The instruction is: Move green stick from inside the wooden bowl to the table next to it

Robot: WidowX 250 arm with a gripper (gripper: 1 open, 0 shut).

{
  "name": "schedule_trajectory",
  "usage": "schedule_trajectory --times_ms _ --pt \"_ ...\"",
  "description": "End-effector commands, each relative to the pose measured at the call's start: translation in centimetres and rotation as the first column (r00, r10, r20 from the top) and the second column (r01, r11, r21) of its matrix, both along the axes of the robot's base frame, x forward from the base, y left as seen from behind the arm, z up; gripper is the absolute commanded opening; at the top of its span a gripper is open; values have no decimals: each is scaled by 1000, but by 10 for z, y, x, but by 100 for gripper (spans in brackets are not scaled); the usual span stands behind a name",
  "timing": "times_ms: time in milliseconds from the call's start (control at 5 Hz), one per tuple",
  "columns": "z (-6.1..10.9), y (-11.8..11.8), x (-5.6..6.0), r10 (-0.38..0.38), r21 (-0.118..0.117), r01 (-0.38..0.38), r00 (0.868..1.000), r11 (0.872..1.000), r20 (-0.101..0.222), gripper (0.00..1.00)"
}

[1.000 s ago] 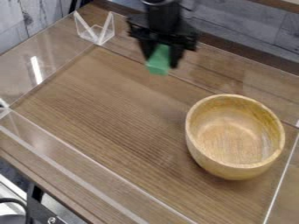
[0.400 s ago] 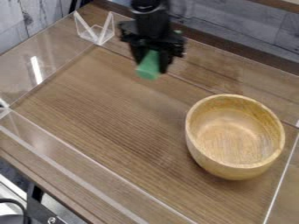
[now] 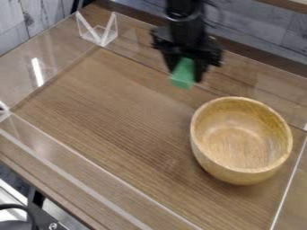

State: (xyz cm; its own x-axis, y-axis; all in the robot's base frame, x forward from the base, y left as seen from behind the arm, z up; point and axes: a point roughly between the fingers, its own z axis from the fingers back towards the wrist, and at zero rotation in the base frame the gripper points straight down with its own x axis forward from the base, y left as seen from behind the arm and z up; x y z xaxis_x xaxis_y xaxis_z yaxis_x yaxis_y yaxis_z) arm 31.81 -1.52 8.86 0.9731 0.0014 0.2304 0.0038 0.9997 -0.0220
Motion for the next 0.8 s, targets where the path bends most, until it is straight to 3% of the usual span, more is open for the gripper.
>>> schedule_trajectory --times_ms 0,200,600 --pt "12 41 13 37 19 -38 997 999 66 0" --pt "7 78 15 57 38 -60 996 997 70 0" --pt "7 6 23 -24 8 23 996 1000 91 0"
